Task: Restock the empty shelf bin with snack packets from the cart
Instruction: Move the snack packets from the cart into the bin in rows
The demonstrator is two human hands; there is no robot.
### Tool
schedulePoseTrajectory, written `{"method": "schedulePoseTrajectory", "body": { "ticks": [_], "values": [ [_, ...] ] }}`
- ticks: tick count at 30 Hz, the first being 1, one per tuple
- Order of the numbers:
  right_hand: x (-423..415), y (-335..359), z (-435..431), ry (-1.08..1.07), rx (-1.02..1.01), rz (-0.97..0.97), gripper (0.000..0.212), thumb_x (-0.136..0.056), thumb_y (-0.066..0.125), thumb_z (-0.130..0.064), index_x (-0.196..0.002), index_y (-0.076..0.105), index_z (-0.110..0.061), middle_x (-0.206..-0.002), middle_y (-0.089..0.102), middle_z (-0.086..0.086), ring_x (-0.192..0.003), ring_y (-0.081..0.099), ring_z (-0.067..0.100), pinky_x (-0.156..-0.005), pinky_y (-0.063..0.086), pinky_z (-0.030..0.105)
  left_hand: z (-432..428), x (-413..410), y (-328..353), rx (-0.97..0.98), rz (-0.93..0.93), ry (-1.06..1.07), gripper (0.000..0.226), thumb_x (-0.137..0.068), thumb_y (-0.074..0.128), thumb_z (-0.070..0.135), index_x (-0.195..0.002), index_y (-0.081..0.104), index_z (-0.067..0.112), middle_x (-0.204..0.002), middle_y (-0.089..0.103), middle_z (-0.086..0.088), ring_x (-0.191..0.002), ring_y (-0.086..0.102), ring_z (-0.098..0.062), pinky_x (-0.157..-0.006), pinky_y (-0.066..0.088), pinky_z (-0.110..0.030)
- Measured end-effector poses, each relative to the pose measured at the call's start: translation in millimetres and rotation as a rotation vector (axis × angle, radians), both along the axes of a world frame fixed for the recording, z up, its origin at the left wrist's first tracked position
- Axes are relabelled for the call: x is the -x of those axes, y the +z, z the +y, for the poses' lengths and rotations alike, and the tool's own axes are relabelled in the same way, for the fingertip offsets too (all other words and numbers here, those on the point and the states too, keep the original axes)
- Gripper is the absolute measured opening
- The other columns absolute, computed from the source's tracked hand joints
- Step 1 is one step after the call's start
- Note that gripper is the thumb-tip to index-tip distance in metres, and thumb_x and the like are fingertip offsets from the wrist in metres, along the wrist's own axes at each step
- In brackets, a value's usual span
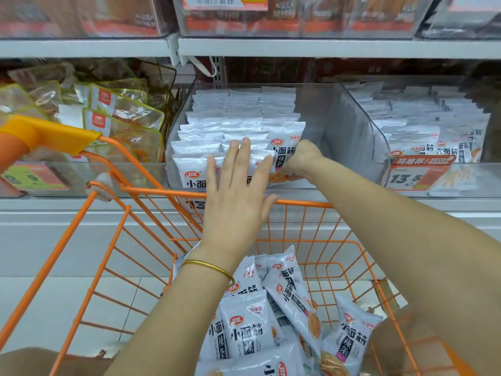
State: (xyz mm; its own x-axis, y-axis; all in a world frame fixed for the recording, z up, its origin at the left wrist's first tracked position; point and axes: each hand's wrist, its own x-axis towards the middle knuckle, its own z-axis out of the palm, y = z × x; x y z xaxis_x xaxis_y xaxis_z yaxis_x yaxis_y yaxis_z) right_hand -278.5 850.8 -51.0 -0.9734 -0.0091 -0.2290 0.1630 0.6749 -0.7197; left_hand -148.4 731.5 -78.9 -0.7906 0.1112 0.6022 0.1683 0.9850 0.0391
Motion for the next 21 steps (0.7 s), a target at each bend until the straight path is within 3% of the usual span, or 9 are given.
{"method": "schedulePoseTrajectory", "body": {
  "ticks": [4, 6, 9, 12, 16, 21],
  "values": [
    [-5, 5, 4, 0.004, 0.048, -0.043, 0.023, -0.075, 0.075, -0.002, -0.093, 0.062, -0.004, -0.086, 0.065, 0.01, -0.085, 0.066, 0.028, -0.083, 0.058, 0.039, 0, 0, 1, 0.009, 0.003, 0.006, 0.059, -0.081, 0.067, 0.032, -0.135, 0.048, 0.014, -0.148, 0.032, -0.022, -0.139, 0.025, -0.038, -0.11, 0.02, -0.061],
    [-6, 7, 7, 0.013, 0.068, -0.02, 0.02, -0.074, 0.075, -0.001, -0.087, 0.061, -0.006, -0.091, 0.066, 0.012, -0.086, 0.066, 0.027, -0.083, 0.058, 0.04, 0, -1, 1, 0.012, 0.003, 0.01, 0.059, -0.082, 0.065, 0.033, -0.135, 0.048, 0.015, -0.148, 0.032, -0.022, -0.14, 0.025, -0.038, -0.11, 0.02, -0.061],
    [-6, 7, 12, 0.017, 0.09, 0.013, 0.025, -0.078, 0.074, -0.006, -0.1, 0.063, -0.001, -0.099, 0.065, 0.014, -0.089, 0.065, 0.026, -0.081, 0.058, 0.039, 1, -1, 1, 0.01, 0.002, 0.012, 0.059, -0.081, 0.066, 0.032, -0.135, 0.047, 0.015, -0.148, 0.032, -0.022, -0.14, 0.025, -0.038, -0.11, 0.02, -0.061],
    [-5, 6, 14, 0.013, 0.099, 0.066, 0.02, -0.085, 0.069, -0.014, -0.098, 0.059, -0.001, -0.099, 0.064, 0.015, -0.085, 0.064, 0.028, -0.081, 0.058, 0.041, 1, -1, 1, 0.021, 0.004, 0.016, 0.059, -0.082, 0.065, 0.031, -0.135, 0.048, 0.014, -0.148, 0.032, -0.023, -0.139, 0.026, -0.039, -0.109, 0.02, -0.061],
    [-5, 4, 11, 0.011, 0.038, 0.081, 0.036, -0.088, 0.065, -0.022, -0.108, 0.062, 0.007, -0.103, 0.069, 0.021, -0.088, 0.07, 0.032, -0.083, 0.057, 0.042, 2, -2, 2, 0.028, -0.001, 0.023, 0.058, -0.082, 0.065, 0.031, -0.135, 0.048, 0.013, -0.147, 0.033, -0.023, -0.139, 0.027, -0.039, -0.109, 0.02, -0.062],
    [-6, 5, 10, 0.029, 0.028, 0.074, 0.033, -0.084, 0.071, -0.017, -0.106, 0.062, 0.005, -0.105, 0.067, 0.018, -0.091, 0.069, 0.031, -0.083, 0.057, 0.041, 1, -2, 3, 0.045, -0.007, 0.035, 0.058, -0.081, 0.066, 0.031, -0.134, 0.049, 0.013, -0.147, 0.033, -0.024, -0.138, 0.027, -0.039, -0.108, 0.02, -0.062]
  ]
}}
